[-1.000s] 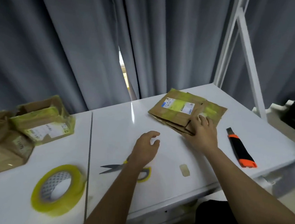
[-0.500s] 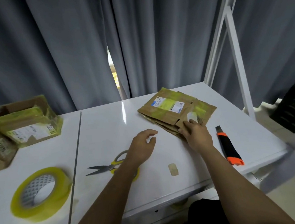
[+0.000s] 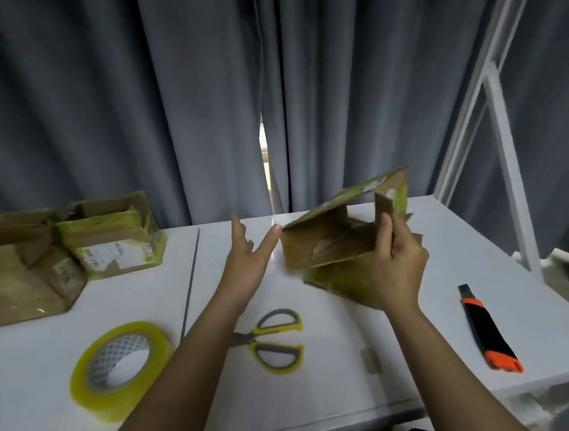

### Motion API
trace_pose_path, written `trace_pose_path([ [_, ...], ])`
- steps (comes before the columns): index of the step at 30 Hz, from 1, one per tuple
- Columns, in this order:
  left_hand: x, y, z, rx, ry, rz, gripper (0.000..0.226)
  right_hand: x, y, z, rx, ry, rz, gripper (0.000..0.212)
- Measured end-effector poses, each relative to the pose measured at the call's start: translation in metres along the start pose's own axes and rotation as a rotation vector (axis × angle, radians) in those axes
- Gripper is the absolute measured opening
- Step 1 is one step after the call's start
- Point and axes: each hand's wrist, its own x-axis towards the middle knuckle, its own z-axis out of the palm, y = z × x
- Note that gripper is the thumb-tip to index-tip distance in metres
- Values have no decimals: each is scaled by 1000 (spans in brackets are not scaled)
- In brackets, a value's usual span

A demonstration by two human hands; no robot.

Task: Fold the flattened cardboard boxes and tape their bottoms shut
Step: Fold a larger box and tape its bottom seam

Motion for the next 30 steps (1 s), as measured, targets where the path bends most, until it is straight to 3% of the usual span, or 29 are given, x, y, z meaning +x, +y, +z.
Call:
trace_pose_path([
  [4, 2, 5, -27, 74, 19, 57, 83, -10, -30, 22, 196, 30, 42, 25],
  [9, 3, 0, -68, 80, 136, 120, 60, -36, -50, 53, 329, -147, 65, 31],
  [14, 1, -17, -104, 89, 276, 162, 69, -51, -53, 72, 432, -277, 34, 38],
  [20, -3, -41, -129, 234, 419, 176, 30, -65, -44, 87, 384, -402, 63, 33],
  [23, -9, -44, -134, 160, 417, 201, 30, -68, -33, 95, 348, -491, 168, 22],
  [30, -7, -47, -139, 165, 367, 156, 48, -76, -28, 89, 447, -798, 199, 54],
])
